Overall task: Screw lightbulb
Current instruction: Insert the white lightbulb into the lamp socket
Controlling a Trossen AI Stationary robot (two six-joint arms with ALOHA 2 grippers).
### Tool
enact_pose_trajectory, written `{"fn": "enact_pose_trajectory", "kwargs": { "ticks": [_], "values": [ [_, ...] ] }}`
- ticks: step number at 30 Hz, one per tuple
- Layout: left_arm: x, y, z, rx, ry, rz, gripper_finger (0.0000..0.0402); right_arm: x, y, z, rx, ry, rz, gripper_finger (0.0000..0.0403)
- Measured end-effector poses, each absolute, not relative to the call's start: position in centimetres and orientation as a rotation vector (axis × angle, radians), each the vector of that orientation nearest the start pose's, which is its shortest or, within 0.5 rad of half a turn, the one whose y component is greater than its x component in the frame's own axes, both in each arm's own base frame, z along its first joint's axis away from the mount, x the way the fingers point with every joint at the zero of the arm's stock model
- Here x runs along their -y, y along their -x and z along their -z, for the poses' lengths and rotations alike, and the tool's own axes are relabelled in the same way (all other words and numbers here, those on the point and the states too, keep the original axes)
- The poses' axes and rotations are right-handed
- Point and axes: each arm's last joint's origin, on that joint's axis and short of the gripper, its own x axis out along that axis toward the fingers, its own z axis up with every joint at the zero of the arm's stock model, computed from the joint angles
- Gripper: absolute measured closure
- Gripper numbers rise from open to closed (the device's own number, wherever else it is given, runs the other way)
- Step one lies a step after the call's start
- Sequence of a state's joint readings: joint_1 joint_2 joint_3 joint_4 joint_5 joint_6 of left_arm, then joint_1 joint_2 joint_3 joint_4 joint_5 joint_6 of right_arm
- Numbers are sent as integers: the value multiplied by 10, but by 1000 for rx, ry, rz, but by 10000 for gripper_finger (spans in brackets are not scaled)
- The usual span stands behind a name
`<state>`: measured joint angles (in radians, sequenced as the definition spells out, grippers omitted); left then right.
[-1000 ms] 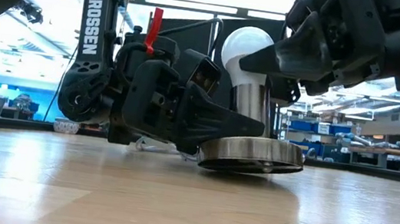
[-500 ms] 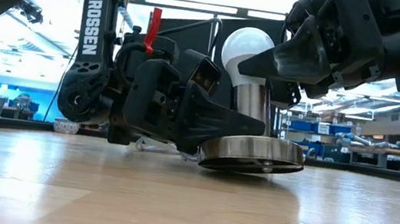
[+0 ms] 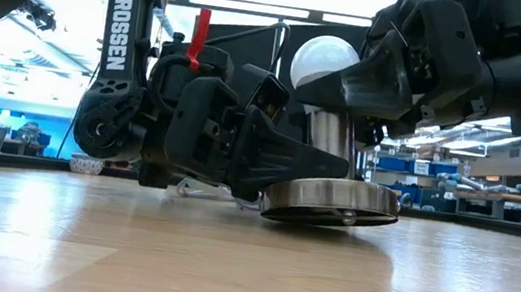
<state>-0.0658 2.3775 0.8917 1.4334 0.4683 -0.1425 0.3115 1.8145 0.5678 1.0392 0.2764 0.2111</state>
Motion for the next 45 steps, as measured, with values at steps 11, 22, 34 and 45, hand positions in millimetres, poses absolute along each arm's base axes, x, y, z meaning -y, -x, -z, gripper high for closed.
{"fn": "enact_pose_trajectory", "kwargs": {
  "ticks": [11,22,34,45],
  "values": [
    [38,-383,-42,-89,146,523,204,-89,-299,-127,-200,-145,-19,174],
    [37,-383,-42,-87,142,500,204,-90,-299,-127,-202,-153,-21,202],
    [36,-384,-42,-84,138,428,204,-90,-298,-126,-201,-187,26,210],
    [33,-384,-39,-95,137,263,204,-100,-292,-125,-193,-161,183,211]
  ]
}}
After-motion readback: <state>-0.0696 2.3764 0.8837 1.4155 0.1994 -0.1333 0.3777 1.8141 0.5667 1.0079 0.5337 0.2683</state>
